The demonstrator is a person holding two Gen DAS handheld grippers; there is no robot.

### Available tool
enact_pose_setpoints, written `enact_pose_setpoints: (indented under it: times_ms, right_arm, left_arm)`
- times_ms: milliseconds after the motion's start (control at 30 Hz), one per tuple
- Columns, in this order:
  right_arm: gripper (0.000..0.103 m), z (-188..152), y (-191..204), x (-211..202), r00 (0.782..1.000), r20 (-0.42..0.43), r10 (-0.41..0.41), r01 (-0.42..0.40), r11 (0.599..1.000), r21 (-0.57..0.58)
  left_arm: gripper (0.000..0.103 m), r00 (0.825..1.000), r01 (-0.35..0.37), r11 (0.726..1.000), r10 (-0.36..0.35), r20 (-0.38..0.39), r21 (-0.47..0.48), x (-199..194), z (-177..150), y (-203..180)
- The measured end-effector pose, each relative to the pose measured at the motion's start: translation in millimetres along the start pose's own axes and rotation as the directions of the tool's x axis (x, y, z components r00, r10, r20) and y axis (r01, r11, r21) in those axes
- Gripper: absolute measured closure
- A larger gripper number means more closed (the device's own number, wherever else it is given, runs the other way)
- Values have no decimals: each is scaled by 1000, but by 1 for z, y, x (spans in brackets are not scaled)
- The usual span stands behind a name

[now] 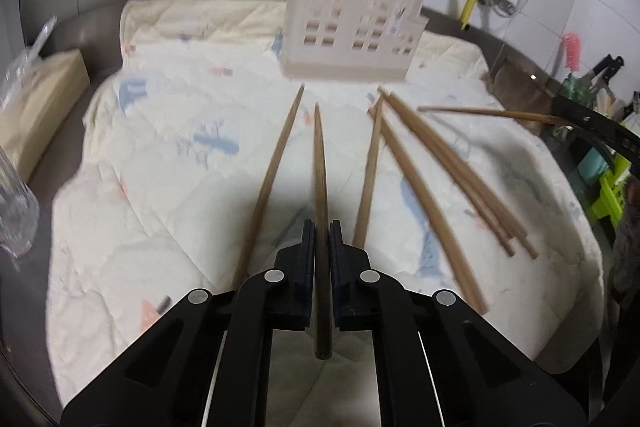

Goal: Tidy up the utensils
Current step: 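Lift both held chopsticks upright and carry them above the beige holder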

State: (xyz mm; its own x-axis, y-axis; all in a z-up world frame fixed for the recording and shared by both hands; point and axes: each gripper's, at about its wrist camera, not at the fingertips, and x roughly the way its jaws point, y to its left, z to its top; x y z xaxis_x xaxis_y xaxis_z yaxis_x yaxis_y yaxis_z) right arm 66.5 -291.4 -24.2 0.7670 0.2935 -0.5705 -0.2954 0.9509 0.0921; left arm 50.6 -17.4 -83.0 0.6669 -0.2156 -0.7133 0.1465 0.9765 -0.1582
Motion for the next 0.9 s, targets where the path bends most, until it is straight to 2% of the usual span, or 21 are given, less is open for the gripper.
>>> enact_pose_setpoints:
  times_ms: [200,600,900]
  right_arm:
    - [97,26,1,-5,1000,26,-1,2,999,-37]
    - [97,76,-1,14,999,19,32,-30,997,-73]
    - [96,87,5,26,997,61,54,-49,996,-70]
  left_arm:
    - [97,997,21,1000,-22,73,7,-28,30,2]
    - [97,988,27,997,-36,153,66,-45,96,-9]
    - [97,988,40,996,-51,146,77,-35,109,-9]
